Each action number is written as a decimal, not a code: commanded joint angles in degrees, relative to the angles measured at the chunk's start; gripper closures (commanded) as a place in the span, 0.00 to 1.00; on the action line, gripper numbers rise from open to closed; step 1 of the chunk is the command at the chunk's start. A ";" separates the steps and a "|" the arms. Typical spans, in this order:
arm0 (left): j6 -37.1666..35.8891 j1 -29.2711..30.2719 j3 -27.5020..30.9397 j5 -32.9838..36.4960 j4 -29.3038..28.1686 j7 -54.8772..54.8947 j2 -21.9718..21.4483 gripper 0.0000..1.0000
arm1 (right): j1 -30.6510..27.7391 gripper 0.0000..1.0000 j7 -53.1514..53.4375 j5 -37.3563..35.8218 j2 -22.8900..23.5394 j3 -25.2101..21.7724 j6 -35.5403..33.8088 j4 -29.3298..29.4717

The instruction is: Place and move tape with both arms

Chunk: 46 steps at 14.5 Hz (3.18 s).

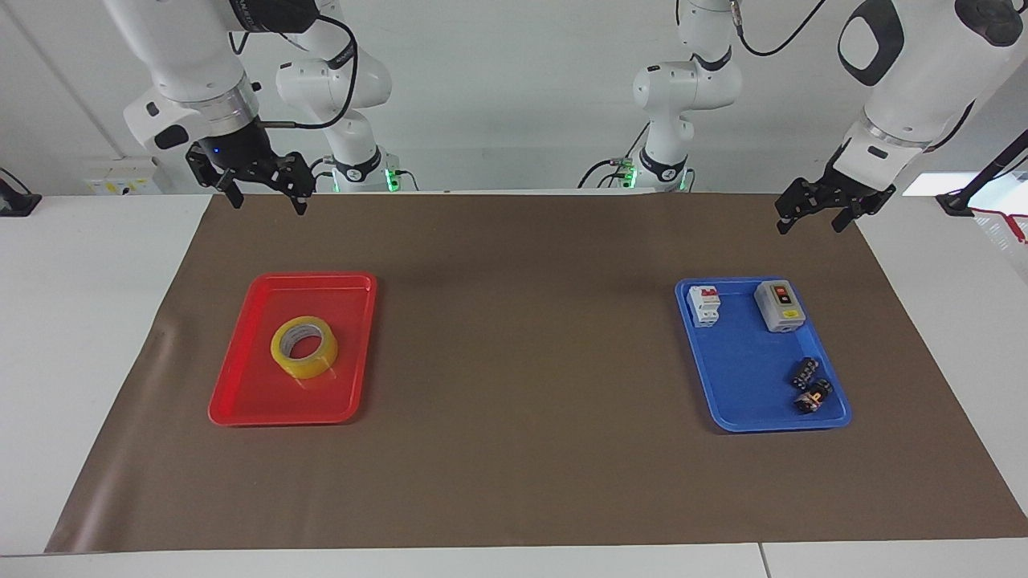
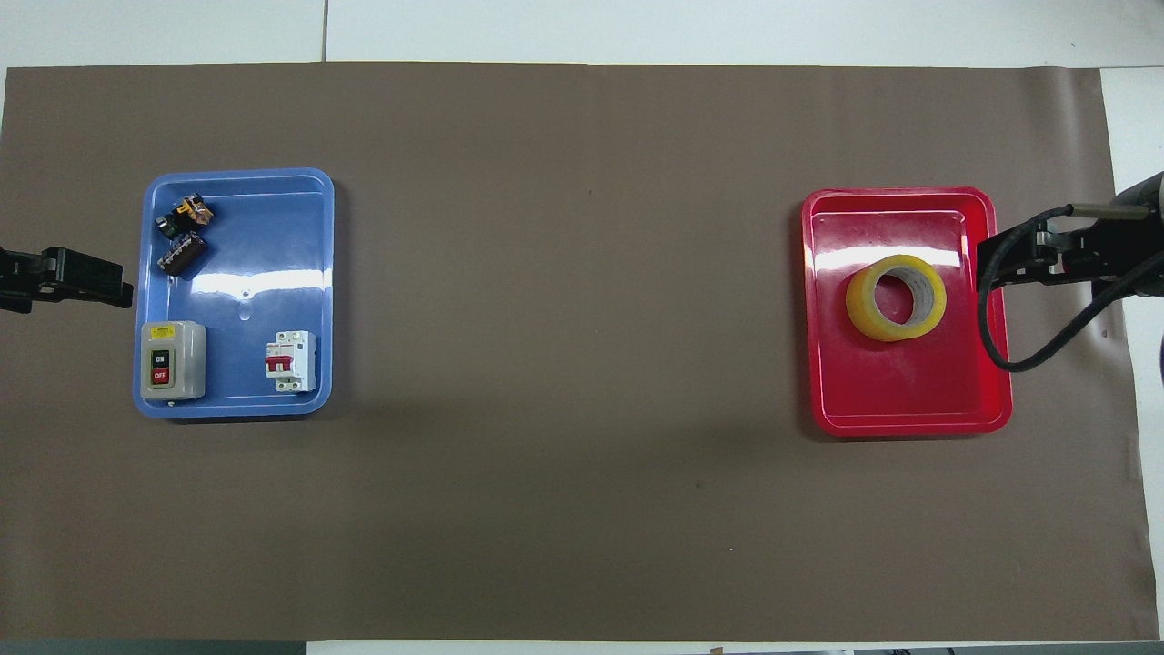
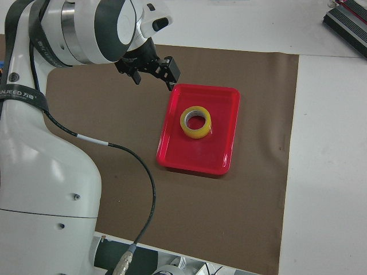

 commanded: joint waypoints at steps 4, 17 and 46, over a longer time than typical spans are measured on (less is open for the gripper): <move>0.86 -0.29 -0.10 1.63 -1.41 0.44 -1.39 0.00 | -1.02 0.00 0.22 0.11 -1.28 0.37 -0.42 -1.51; 0.77 -0.29 -0.10 1.63 -1.32 0.35 -1.48 0.00 | -0.23 0.00 0.04 0.02 -0.93 -1.47 0.98 -1.16; 0.68 -0.29 -0.10 1.63 -1.32 0.09 -1.39 0.00 | 1.79 0.00 -7.69 0.02 -0.57 -5.87 0.46 -0.11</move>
